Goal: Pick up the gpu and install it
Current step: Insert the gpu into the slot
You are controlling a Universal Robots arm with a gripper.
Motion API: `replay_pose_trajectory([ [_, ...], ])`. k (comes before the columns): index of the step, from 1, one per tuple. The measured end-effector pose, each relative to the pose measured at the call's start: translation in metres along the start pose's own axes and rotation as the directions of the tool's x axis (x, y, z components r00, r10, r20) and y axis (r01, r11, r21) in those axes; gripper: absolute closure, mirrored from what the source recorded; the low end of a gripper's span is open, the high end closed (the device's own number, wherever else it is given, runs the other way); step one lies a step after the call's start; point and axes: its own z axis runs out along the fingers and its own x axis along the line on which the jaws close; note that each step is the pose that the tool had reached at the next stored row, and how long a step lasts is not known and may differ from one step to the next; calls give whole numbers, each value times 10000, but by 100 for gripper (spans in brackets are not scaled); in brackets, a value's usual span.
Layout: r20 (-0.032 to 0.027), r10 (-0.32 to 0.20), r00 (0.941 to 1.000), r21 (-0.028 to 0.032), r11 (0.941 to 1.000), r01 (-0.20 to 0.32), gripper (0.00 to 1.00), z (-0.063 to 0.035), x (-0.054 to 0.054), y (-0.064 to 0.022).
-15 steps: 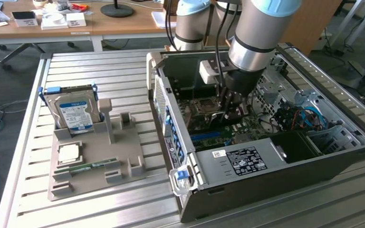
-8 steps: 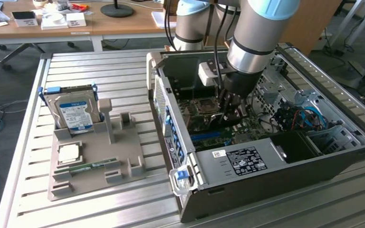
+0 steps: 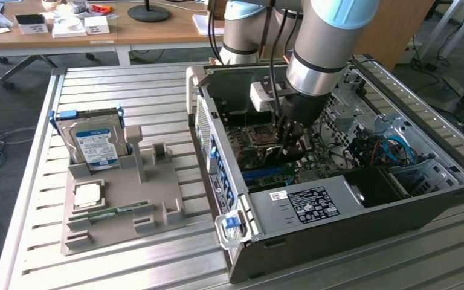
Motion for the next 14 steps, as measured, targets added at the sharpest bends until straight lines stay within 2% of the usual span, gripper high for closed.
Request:
replay_pose_trajectory([
  [14,0,10,10000,1,10000,-10,73,35,-6,82],
])
